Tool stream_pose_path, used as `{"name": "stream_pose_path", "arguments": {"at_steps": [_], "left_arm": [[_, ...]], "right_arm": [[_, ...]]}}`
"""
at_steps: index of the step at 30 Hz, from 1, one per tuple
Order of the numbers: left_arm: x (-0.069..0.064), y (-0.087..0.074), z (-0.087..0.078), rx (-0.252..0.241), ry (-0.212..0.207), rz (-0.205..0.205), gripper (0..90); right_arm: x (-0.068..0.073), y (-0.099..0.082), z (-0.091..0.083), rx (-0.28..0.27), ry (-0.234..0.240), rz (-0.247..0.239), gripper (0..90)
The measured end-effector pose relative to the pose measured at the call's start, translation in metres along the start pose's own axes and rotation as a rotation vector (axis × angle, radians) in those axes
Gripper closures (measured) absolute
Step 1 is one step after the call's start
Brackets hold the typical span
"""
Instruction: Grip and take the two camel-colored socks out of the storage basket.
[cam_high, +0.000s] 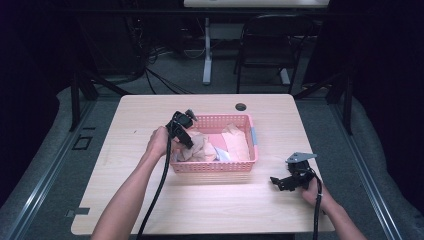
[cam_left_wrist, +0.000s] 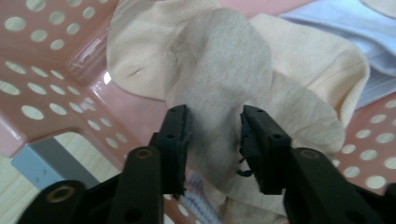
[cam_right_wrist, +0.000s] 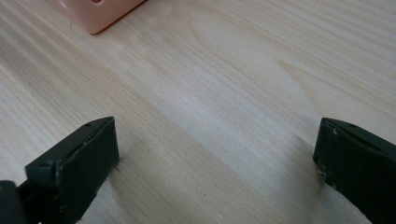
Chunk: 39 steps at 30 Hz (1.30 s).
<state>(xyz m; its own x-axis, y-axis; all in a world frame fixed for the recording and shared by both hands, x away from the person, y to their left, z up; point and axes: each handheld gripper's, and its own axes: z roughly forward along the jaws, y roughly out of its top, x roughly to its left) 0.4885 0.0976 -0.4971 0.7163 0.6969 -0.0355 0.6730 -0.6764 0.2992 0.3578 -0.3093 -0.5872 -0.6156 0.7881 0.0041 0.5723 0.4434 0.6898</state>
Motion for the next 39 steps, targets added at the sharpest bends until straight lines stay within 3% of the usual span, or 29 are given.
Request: {"name": "stream_pose_path", "arguments": {"at_steps": [9, 15, 28, 39], "left_arm": [[-0.001, -0.002, 0.002, -0.01, 0.02, -0.009, 85.4], [0.0, -0.005, -0.009, -0.041, 0.014, -0.003, 85.9], [0.002, -0.008, -0.052, -0.115, 0.034, 0.016, 85.8], [-0.006, 0.002, -0.078, -0.127, 0.036, 0.052, 85.9]], "right_arm": [[0.0, 0.0, 0.0, 0.0, 0.0, -0.001, 0.0], [0.0, 0.0, 0.0, 0.001, 0.001, -0.001, 0.0], [0.0, 0.0, 0.0, 0.0, 0.001, -0.001, 0.0], [0.0, 0.0, 0.0, 0.001, 0.001, -0.001, 0.0]]}}
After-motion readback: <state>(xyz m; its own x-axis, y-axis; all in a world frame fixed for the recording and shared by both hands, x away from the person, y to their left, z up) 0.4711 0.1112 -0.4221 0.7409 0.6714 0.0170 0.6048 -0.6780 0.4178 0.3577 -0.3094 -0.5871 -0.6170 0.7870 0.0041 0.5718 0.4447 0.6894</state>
